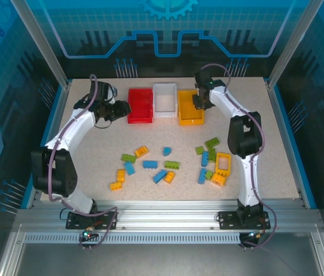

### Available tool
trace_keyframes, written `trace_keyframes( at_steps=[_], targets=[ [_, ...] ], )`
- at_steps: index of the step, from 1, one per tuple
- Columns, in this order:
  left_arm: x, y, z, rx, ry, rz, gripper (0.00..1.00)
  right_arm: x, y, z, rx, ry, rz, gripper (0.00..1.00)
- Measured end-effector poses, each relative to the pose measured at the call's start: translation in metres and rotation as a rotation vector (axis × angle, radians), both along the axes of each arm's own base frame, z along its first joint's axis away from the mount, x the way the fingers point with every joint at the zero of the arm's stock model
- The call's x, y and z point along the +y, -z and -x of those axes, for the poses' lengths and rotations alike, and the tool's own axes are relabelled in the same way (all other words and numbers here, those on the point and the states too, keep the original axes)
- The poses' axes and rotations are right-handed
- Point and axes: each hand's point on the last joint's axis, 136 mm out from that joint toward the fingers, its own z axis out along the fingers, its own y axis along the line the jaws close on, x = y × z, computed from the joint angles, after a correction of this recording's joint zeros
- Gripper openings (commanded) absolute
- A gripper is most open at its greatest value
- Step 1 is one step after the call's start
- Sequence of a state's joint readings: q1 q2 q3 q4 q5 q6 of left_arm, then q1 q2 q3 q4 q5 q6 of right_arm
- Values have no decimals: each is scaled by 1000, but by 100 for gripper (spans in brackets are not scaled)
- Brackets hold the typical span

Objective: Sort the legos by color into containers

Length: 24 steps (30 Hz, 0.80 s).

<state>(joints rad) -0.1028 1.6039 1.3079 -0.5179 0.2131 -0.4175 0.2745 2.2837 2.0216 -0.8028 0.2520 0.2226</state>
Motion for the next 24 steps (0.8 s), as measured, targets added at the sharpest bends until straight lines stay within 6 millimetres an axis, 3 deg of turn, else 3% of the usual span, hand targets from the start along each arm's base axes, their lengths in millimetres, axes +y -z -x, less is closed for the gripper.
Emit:
trace_keyframes(
  at_steps=[10, 14, 18, 20, 22, 24],
  targets=[
    [-35, -9, 39, -18, 66, 35, 50, -4, 1, 12, 20, 23, -1, 63],
    [-51, -21, 57, -60, 99, 55, 52, -14, -32, 27, -27, 61, 3, 70],
    [-79, -36, 80, -121, 168, 83, 54, -30, -84, 61, -118, 153, -39, 71],
    [-96, -41, 94, -149, 214, 96, 58, -40, -99, 85, -141, 214, -78, 72],
    [-112, -47, 108, -190, 261, 106, 61, -51, -101, 108, -142, 283, -126, 72],
    [-129, -54, 127, -233, 319, 110, 62, -60, -86, 131, -102, 364, -174, 72]
  ],
)
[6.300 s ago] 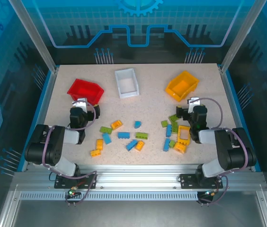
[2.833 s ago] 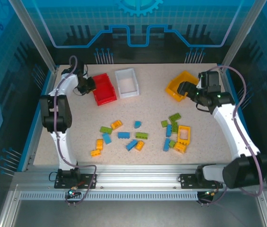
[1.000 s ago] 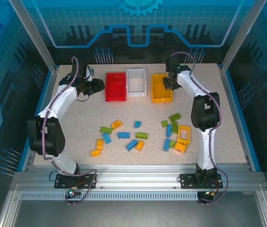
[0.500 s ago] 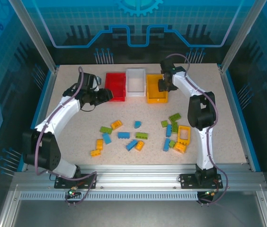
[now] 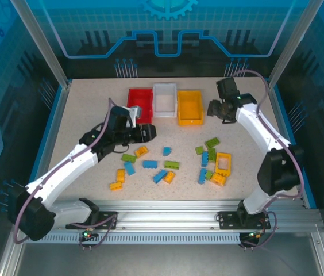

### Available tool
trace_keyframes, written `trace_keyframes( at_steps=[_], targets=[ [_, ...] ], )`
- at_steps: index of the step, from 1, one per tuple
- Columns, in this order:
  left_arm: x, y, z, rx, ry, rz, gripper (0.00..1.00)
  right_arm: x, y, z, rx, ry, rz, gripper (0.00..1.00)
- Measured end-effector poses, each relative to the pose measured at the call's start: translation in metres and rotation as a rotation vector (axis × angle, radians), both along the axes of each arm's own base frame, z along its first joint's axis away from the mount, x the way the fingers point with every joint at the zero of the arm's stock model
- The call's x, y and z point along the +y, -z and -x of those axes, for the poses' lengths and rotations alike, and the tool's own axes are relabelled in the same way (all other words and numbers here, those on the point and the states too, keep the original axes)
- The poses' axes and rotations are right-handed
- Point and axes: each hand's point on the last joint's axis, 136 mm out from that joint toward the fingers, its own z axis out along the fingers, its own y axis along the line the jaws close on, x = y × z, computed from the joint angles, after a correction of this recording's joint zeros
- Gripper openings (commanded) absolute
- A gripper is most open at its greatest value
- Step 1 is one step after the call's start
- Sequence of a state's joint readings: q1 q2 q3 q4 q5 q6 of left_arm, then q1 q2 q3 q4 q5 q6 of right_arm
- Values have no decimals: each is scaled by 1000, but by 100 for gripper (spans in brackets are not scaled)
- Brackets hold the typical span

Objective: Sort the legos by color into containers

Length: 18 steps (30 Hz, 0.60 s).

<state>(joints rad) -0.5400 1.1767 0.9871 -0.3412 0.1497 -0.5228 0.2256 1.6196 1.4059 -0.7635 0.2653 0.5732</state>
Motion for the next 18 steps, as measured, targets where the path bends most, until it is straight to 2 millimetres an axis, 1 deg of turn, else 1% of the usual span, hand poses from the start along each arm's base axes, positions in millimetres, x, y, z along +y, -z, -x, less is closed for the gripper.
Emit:
trace_keyframes(
  at_steps=[1, 2, 3, 6, 8, 11, 15, 18],
  targets=[
    [-7, -4, 8, -25, 22, 5, 65, -2, 11, 8, 26, 30, -24, 72],
    [-14, -9, 16, -52, 46, 11, 66, -3, 24, 17, 60, 62, -51, 72],
    [-22, -13, 24, -76, 71, 20, 70, -2, 38, 24, 95, 89, -78, 72],
    [-36, -20, 35, -123, 109, 37, 71, 3, 74, 42, 194, 162, -145, 71],
    [-42, -21, 38, -133, 122, 37, 71, 7, 88, 46, 237, 206, -179, 70],
    [-49, -19, 40, -140, 130, 32, 71, 12, 106, 45, 269, 266, -228, 70],
    [-58, -15, 41, -139, 145, 25, 71, 14, 126, 47, 307, 335, -280, 69],
    [-62, -11, 44, -132, 158, 19, 71, 12, 136, 46, 323, 375, -303, 67]
  ],
)
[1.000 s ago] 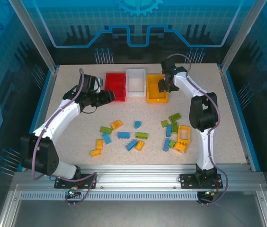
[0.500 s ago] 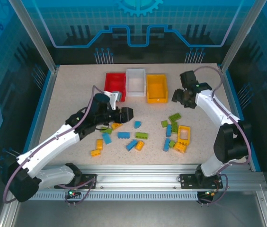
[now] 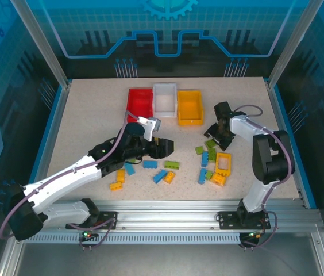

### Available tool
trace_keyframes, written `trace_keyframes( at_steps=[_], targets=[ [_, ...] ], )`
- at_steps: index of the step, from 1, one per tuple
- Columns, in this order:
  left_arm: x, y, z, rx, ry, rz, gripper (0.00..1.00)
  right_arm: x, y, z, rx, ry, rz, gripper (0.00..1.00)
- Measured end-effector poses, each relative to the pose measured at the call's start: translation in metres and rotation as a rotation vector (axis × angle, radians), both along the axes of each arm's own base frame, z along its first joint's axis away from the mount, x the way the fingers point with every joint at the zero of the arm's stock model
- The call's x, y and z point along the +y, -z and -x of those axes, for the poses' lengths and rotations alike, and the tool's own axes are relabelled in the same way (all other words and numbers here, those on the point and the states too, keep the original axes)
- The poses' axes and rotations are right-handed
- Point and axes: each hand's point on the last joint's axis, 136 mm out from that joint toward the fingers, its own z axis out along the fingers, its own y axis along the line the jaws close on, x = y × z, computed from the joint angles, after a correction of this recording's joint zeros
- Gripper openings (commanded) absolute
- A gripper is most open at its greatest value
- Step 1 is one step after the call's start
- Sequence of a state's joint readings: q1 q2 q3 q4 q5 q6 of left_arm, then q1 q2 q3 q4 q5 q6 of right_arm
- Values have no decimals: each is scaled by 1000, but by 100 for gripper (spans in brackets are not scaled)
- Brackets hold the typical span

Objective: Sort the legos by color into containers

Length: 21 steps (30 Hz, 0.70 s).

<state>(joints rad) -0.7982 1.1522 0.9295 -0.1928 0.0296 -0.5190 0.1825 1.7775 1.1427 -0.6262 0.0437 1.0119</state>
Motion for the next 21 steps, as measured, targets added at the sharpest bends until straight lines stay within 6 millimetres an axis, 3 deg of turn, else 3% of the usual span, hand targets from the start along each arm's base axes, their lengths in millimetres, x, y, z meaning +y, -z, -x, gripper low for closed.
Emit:
trace_keyframes(
  at_steps=[14, 19, 21],
  targets=[
    [-11, 5, 4, 3, 27, -6, 70, -1, 14, -9, -2, 79, -36, 32],
    [-8, 5, 1, -5, 2, -18, 70, -4, 9, -14, -31, 63, 9, 30],
    [-6, 1, -3, -7, -17, -28, 70, -1, -3, -20, -76, 1, 68, 30]
  ],
)
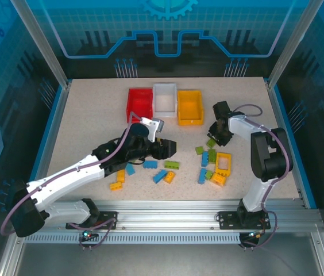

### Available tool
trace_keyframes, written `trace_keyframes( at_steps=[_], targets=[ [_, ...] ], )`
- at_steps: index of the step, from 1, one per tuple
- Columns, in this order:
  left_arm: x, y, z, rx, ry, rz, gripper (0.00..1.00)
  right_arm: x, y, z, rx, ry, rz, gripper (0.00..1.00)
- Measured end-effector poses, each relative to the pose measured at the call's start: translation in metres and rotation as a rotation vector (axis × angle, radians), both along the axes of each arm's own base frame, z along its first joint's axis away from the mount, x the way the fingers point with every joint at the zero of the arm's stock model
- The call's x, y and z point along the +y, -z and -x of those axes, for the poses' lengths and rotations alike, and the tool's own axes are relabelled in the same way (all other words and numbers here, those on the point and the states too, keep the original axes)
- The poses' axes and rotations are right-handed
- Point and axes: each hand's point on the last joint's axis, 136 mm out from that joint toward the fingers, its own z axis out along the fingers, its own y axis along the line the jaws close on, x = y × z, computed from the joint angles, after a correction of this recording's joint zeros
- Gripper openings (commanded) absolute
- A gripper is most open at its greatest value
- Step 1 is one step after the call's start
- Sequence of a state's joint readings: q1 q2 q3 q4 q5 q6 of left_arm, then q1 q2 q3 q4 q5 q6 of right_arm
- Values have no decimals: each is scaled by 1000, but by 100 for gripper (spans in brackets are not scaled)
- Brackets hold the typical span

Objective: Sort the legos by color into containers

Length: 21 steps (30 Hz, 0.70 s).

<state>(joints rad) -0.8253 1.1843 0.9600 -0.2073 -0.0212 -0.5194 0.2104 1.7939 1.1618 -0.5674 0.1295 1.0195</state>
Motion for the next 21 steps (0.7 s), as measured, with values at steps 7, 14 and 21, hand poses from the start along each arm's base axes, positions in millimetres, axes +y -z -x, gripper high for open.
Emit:
trace_keyframes(
  at_steps=[7, 14, 21],
  targets=[
    [10, -35, -34, -24, -95, 39, 70, 67, -86, -38, -293, -314, 143, 31],
    [29, -42, -73, 14, -207, 49, 70, 100, -118, -100, -415, -454, 227, 31],
    [32, -38, -76, 45, -216, 43, 70, 111, -75, -141, -342, -525, 279, 35]
  ],
)
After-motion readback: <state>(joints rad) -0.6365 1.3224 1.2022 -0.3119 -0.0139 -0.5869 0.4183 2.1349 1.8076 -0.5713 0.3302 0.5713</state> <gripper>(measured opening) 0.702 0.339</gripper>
